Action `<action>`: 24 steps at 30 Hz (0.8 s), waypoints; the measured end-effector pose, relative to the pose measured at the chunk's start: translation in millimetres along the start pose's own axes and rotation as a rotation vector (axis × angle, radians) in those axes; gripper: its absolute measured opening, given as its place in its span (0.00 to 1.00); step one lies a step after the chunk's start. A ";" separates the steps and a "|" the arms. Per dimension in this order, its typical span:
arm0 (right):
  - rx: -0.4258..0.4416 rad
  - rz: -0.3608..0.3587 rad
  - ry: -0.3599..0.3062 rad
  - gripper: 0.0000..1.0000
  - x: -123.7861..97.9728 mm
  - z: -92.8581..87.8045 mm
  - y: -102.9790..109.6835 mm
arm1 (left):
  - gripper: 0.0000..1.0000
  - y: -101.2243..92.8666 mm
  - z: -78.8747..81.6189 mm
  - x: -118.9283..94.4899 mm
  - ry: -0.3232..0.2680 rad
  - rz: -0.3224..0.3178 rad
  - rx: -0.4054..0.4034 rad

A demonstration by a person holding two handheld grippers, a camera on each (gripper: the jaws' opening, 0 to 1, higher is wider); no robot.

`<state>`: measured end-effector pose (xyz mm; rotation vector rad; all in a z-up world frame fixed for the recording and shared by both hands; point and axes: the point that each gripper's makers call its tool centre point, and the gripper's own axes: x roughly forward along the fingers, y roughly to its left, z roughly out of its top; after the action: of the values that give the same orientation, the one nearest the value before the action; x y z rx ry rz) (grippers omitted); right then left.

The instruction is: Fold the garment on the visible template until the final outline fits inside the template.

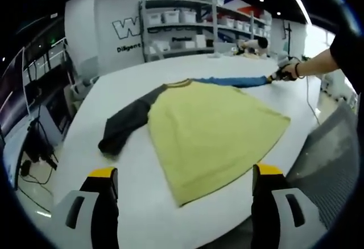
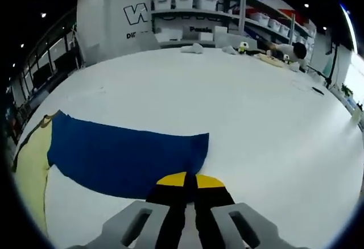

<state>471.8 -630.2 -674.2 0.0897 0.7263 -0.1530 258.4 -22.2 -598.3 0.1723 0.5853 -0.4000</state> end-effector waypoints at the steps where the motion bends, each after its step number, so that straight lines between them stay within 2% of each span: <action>1: 0.018 0.021 0.010 0.00 0.4 1.7 2.6 | 0.95 1.2 0.7 -0.1 -0.005 0.006 0.001; 6: 0.019 0.086 -0.006 0.00 -9.3 18.1 24.8 | 0.96 -0.8 -4.0 2.7 0.016 -0.008 -0.012; 8: -0.051 0.098 -0.024 0.00 -12.8 28.2 34.0 | 0.96 -2.7 -8.9 3.7 0.046 -0.014 -0.008; 10: -0.109 0.104 -0.032 0.00 -16.1 35.6 43.5 | 0.95 -2.1 -8.4 2.3 0.043 -0.010 -0.001; 12: -0.128 0.119 -0.044 0.00 -15.2 43.9 50.6 | 0.95 -3.5 -8.0 2.2 0.039 -0.020 -0.005; 16: -0.090 0.167 -0.072 0.00 -18.9 57.7 69.7 | 0.95 -4.3 -7.6 1.3 0.037 -0.022 -0.001; 20: -0.094 0.199 -0.063 0.00 -17.5 65.9 88.3 | 0.94 -3.7 -6.9 0.1 0.029 -0.026 -0.015; 22: -0.078 0.243 -0.077 0.00 -21.3 69.8 105.0 | 0.94 -3.7 -5.7 -0.7 0.020 -0.028 -0.022; 23: -0.015 0.293 -0.058 0.00 -26.2 68.3 120.3 | 0.94 -4.1 -3.4 -1.6 0.007 -0.032 -0.029; 24: 0.018 0.301 -0.058 0.00 -27.7 69.8 126.0 | 0.94 -4.5 -0.4 -2.3 -0.012 -0.035 -0.038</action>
<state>518.5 -512.5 -600.1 0.2097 0.6453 0.1251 254.7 -25.5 -597.5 0.1228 0.5843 -0.4236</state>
